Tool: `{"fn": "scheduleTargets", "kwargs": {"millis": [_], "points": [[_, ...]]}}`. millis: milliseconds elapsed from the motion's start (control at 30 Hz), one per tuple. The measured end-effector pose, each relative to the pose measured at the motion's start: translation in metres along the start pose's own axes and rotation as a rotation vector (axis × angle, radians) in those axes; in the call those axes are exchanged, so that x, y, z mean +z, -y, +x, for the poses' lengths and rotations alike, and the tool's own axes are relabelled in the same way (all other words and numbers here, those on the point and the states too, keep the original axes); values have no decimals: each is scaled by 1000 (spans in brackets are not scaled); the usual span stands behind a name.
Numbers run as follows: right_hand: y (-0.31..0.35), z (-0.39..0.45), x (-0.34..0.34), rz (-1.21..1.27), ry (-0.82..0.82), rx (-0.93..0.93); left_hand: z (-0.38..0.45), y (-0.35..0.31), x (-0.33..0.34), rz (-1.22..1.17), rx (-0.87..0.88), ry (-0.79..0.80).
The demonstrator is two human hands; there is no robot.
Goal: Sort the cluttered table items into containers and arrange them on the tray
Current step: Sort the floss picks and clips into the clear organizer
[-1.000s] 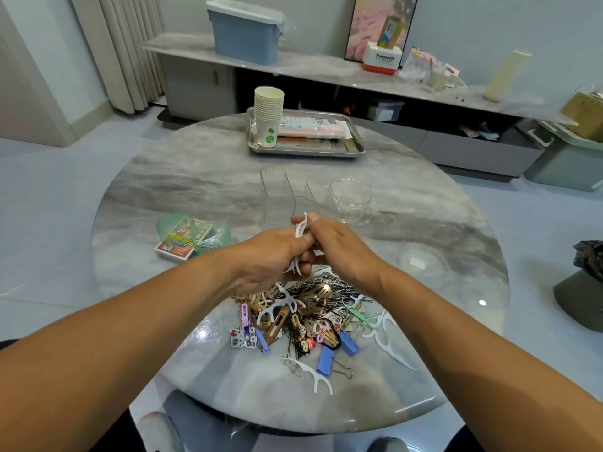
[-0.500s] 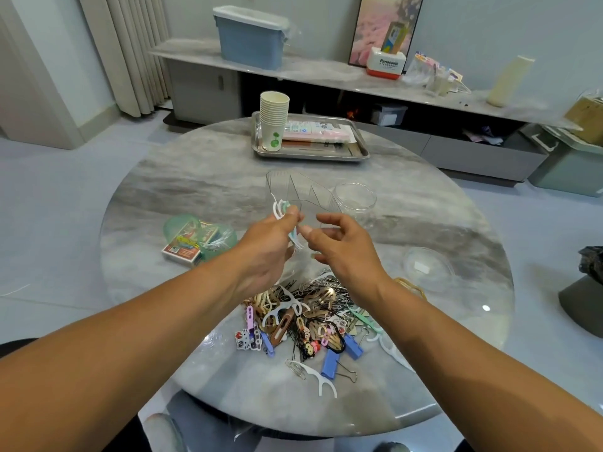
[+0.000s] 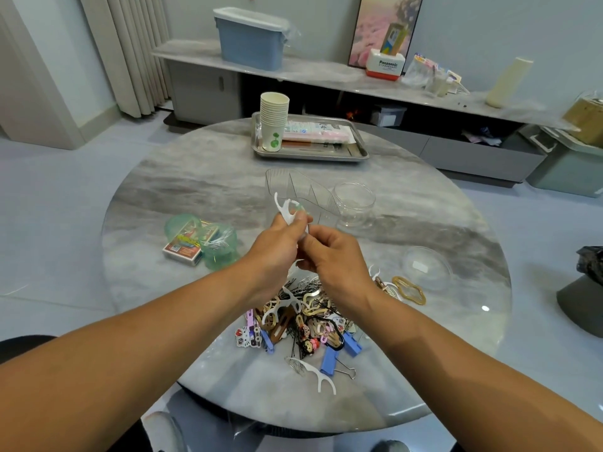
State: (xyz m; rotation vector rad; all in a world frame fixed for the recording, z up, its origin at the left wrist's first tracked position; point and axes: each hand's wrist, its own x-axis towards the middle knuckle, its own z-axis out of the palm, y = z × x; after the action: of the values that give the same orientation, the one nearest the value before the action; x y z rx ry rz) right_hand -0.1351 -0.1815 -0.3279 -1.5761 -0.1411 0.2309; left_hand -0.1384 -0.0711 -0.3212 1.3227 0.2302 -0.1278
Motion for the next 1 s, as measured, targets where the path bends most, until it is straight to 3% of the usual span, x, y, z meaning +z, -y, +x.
{"fn": "scheduleTargets", "kwargs": {"millis": [133,333,567,867,1000], "points": [[6,6,-9,145,18,79,0,-11,-2,-52,0,41],[6,10,-15,167,74,167,5,-26,-11,-356,-30,17],[-4,0,-3,-206,-99,11,5,-17,-13,-596,-227,-2],[-9,-2,4,-387,-173,-81,0,-11,0,-518,-149,-39],[-10,-1,2,-632,-136,-202,2,-3,6,-405,-133,-121]]}}
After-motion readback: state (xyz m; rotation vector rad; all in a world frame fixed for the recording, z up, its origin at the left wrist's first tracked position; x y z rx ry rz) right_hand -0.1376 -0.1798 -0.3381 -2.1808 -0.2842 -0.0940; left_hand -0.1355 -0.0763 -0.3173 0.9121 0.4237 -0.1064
